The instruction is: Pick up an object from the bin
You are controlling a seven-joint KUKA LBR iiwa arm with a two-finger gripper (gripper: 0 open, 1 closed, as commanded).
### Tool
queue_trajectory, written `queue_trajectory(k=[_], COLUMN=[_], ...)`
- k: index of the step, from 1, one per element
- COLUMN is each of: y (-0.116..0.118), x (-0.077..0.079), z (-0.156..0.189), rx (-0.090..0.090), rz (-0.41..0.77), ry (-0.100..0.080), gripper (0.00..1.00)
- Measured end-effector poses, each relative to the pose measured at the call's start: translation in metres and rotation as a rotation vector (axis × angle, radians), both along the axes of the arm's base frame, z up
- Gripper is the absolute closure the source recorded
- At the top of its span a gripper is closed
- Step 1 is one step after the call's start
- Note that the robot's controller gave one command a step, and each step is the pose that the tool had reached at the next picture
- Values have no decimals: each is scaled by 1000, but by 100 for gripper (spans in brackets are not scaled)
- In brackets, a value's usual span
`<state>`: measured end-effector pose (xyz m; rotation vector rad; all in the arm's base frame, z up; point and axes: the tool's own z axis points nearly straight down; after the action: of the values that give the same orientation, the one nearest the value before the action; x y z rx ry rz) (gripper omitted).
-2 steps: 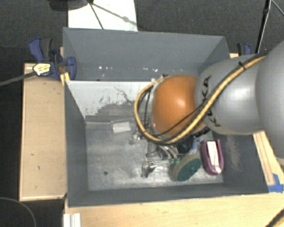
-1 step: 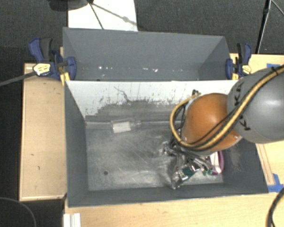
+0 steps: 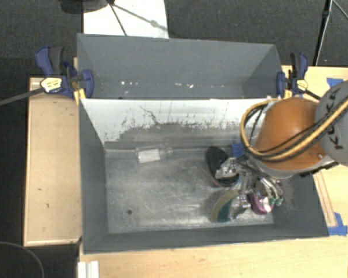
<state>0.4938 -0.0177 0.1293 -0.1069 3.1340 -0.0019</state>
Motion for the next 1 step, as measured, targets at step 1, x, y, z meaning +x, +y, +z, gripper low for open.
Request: queue_trajectory(k=[1], y=[-13], x=[5], z=[-58], rx=[1], rz=[109], ry=[-1], gripper=[0])
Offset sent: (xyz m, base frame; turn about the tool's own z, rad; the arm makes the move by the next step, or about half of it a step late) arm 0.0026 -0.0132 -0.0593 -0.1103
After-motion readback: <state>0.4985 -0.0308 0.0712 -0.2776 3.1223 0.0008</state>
